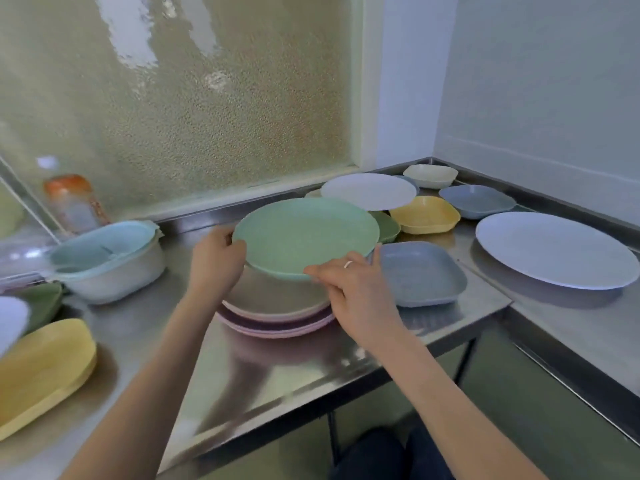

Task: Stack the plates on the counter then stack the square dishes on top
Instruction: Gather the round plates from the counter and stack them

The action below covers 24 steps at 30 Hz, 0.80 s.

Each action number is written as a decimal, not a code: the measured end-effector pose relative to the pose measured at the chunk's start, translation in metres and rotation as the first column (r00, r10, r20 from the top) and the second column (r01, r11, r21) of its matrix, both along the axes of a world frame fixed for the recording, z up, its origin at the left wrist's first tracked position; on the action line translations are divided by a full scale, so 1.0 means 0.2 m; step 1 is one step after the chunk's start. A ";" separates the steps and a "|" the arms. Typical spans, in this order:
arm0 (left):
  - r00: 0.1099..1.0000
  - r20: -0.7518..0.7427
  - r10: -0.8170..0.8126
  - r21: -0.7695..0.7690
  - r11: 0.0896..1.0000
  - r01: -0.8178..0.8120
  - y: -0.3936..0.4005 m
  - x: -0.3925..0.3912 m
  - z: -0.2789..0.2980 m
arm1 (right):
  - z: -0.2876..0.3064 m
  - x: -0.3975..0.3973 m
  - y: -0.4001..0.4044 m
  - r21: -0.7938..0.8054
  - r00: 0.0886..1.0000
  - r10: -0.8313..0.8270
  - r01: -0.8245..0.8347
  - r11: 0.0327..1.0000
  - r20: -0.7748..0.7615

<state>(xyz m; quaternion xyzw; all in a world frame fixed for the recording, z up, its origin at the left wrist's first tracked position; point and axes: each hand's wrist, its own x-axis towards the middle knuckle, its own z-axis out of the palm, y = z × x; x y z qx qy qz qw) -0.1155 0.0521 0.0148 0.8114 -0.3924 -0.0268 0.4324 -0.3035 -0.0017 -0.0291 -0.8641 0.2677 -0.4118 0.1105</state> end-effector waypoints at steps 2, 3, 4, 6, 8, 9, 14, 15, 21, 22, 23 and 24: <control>1.000 -0.004 0.023 0.040 0.999 -0.022 0.07 0.07 -0.06 | -0.04 0.05 0.05 0.020 0.999 0.027 -0.026 0.999 -0.034; 1.000 -0.017 0.021 0.047 0.999 -0.020 0.09 0.10 -0.09 | -0.06 0.07 0.08 0.040 0.998 0.044 -0.042 0.998 -0.046; 0.999 -0.026 0.022 0.044 0.999 -0.021 0.11 0.12 -0.12 | -0.07 0.08 0.09 0.055 0.997 0.058 -0.054 0.997 -0.059; 0.999 -0.041 0.029 0.011 1.000 -0.029 0.14 0.14 -0.16 | -0.11 0.09 0.11 0.076 0.993 0.077 -0.071 0.995 -0.086; 0.999 -0.044 0.029 -0.042 0.999 -0.031 0.16 0.14 -0.19 | -0.13 0.09 0.12 0.109 0.990 0.095 -0.084 0.991 -0.108; 0.998 -0.051 0.032 -0.072 0.997 -0.036 0.17 0.14 -0.20 | -0.12 0.09 0.12 0.125 0.987 0.105 -0.090 0.988 -0.120; 0.994 -0.100 -0.036 -0.113 0.993 0.024 0.17 0.16 -0.23 | -0.06 0.07 0.10 0.176 0.994 0.113 -0.111 0.978 -0.001; 0.990 -0.125 -0.061 -0.117 0.992 0.046 0.15 0.17 -0.24 | -0.04 0.05 0.06 0.195 0.995 0.072 -0.083 0.977 0.064; 0.894 -0.399 -0.205 -0.237 0.965 0.115 0.07 0.27 -0.28 | 0.03 0.10 -0.13 0.551 0.986 -0.159 0.155 0.820 -0.040; 0.885 -0.414 -0.214 -0.256 0.960 0.113 0.06 0.27 -0.29 | 0.02 0.11 -0.13 0.584 0.986 -0.146 0.166 0.795 -0.081; 0.885 -0.409 -0.223 -0.269 0.956 0.117 0.06 0.28 -0.30 | 0.00 0.13 -0.13 0.598 0.983 -0.143 0.185 0.780 -0.117; 0.885 -0.403 -0.232 -0.277 0.953 0.123 0.06 0.28 -0.31 | -0.01 0.14 -0.12 0.600 0.979 -0.152 0.204 0.773 -0.136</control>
